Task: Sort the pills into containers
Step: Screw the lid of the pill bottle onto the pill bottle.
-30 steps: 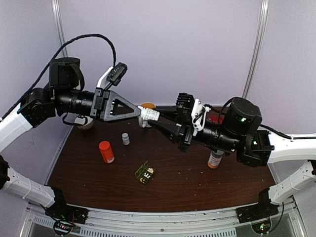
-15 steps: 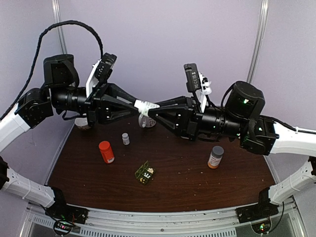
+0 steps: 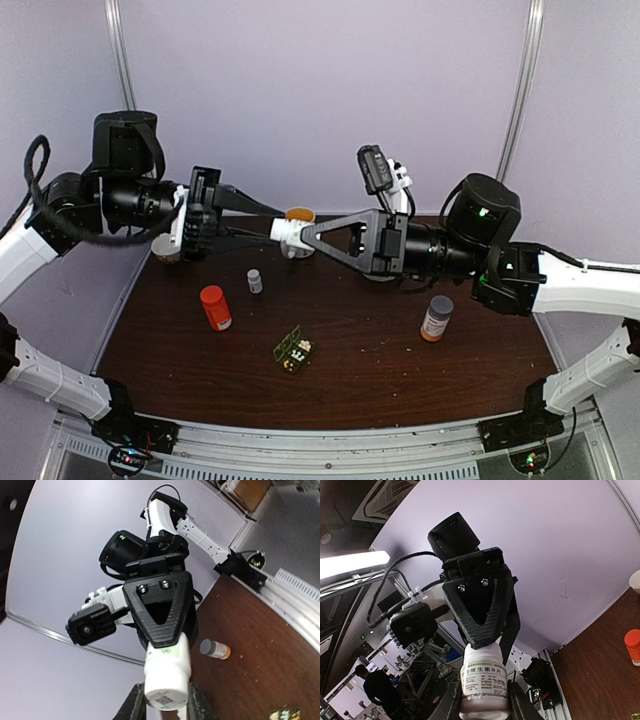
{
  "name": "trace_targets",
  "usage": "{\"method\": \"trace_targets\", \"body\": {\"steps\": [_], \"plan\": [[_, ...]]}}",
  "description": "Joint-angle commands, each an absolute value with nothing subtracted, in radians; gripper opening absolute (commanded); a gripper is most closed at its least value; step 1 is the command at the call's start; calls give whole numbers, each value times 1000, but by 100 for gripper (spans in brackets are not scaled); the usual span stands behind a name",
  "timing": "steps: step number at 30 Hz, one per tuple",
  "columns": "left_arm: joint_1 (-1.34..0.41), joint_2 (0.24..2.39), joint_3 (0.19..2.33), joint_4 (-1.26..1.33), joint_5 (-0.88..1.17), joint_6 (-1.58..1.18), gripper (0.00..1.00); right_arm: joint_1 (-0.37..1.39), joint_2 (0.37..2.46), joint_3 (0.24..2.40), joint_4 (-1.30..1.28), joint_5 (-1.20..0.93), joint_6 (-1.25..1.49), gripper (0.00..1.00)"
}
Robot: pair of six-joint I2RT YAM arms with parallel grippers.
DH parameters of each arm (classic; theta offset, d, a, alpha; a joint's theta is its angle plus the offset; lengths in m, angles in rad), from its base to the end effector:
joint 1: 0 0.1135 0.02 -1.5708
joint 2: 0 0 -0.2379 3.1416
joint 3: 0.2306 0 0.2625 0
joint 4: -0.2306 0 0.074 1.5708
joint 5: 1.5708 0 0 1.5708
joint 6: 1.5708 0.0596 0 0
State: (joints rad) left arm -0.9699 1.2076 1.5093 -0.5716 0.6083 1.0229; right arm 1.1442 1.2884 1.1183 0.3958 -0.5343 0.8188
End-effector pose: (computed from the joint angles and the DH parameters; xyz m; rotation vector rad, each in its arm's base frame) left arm 0.1303 -0.2503 0.4363 1.7175 0.6074 -0.5203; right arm 0.1122 0.3201 0.3859 -0.8063 1.4982 1.9243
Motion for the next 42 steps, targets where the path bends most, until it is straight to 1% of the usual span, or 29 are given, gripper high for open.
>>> {"method": "trace_targets", "body": {"steps": [1, 5, 8, 9, 12, 14, 16, 18, 21, 22, 25, 27, 28, 30, 31, 34, 38, 40, 42], "plan": [[-975, 1193, 1393, -551, 434, 1500, 0, 1140, 1309, 1101, 608, -621, 976, 0], [-984, 1150, 1334, -509, 399, 1677, 0, 1118, 1331, 1051, 746, -638, 1080, 0], [-988, 1119, 1273, -422, 397, 1658, 0, 1113, 1341, 1046, 758, -643, 1088, 0], [-987, 1114, 1264, -410, 395, 1640, 3, 1112, 1340, 1047, 746, -639, 1075, 0], [-987, 1093, 1235, -361, 383, 1566, 38, 1109, 1325, 1051, 659, -622, 1008, 0], [-986, 1070, 1190, -296, 378, 1505, 64, 1105, 1306, 1052, 589, -606, 944, 0], [-985, 1051, 1173, -257, 371, 1424, 83, 1098, 1276, 1058, 480, -590, 839, 0], [-982, 1041, 1175, -245, 353, 1320, 96, 1096, 1242, 1071, 366, -556, 726, 0], [-982, 1019, 1156, -228, 345, 1204, 98, 1097, 1184, 1080, 231, -490, 559, 0], [-980, 1008, 1140, -181, 341, 1141, 98, 1097, 1165, 1079, 201, -468, 507, 0], [-980, 984, 1115, -90, 300, 883, 98, 1097, 1107, 1064, 146, -414, 343, 0], [-979, 985, 1134, -61, 226, 624, 98, 1099, 1068, 1029, 163, -395, 224, 0], [-979, 994, 1167, -92, 189, 496, 98, 1101, 1051, 1006, 184, -382, 168, 0], [-979, 1032, 1273, -236, 138, 304, 97, 1109, 1018, 953, 234, -342, 35, 0], [-980, 1055, 1362, -315, 139, 223, 98, 1114, 1007, 922, 281, -300, -49, 0], [-978, 1125, 1486, -466, 236, 55, 98, 1124, 1003, 858, 377, -243, -219, 0], [-971, 1162, 1516, -484, 385, -198, 97, 1155, 1044, 884, 401, -204, -372, 0], [-956, 1174, 1519, -489, 447, -325, 89, 1180, 1059, 896, 417, -168, -443, 0], [-925, 1181, 1511, -487, 545, -477, 87, 1201, 1071, 900, 445, -138, -489, 0]]}}
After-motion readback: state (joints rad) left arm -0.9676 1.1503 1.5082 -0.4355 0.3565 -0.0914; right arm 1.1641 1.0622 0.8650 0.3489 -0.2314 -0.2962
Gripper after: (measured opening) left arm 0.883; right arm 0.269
